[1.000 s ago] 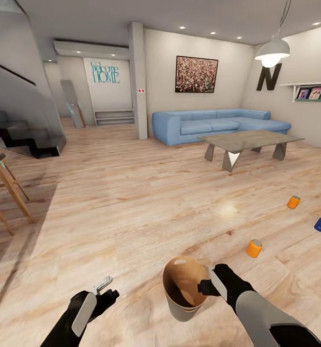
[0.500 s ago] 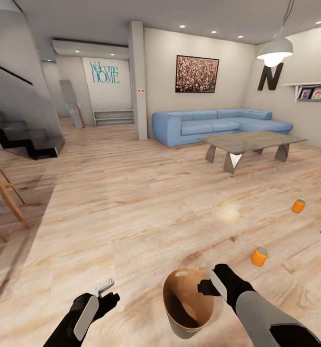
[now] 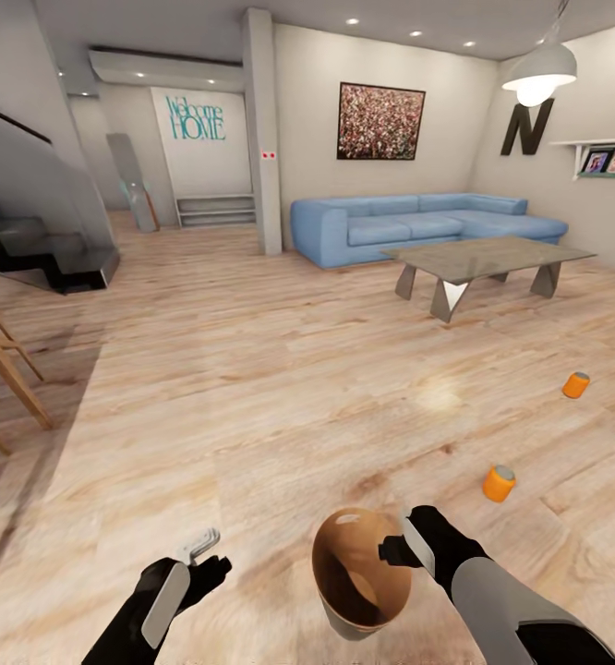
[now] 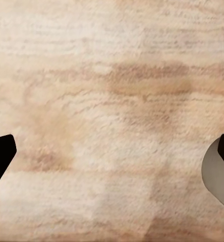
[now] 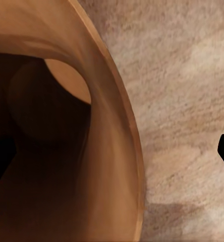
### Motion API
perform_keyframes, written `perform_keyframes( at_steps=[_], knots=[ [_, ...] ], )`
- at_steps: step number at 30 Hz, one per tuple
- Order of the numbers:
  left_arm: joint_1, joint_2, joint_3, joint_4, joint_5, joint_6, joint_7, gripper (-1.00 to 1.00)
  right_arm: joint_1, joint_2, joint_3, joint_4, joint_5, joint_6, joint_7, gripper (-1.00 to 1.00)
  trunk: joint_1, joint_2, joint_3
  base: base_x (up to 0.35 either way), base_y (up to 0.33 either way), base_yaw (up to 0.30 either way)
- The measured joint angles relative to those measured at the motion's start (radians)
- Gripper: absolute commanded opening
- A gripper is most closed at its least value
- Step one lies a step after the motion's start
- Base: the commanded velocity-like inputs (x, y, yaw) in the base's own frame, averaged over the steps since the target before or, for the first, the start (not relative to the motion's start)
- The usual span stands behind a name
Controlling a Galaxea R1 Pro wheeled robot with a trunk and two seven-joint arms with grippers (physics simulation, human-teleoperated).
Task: Put the three can of soda from the living room inside the tash can in the kitchen.
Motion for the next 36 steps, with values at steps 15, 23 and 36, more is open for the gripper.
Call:
perform_keyframes(
  at_steps=[15, 23, 36],
  knots=[
    [-0.002, -0.004, 0.0, -0.001, 0.002, 0.003, -0.001, 1.0, 0.0, 0.0, 0.0, 0.0, 0.0, 0.0, 0.001, 1.0, 0.007, -0.004, -0.058, 0.0, 0.0, 0.0],
    [-0.002, -0.004, 0.0, 0.0, 0.002, 0.003, -0.001, 1.0, -0.001, 0.0, 0.0, 0.0, 0.0, 0.0, 0.003, 1.0, 0.01, -0.005, -0.089, 0.0, 0.0, 0.0],
    [-0.002, -0.001, -0.002, -0.002, 0.0, -0.001, -0.001, 1.0, -0.001, -0.001, 0.001, -0.057, -0.005, 0.0, 0.011, -1.0, 0.011, -0.006, -0.1, 0.0, 0.0, 0.0]
  ],
)
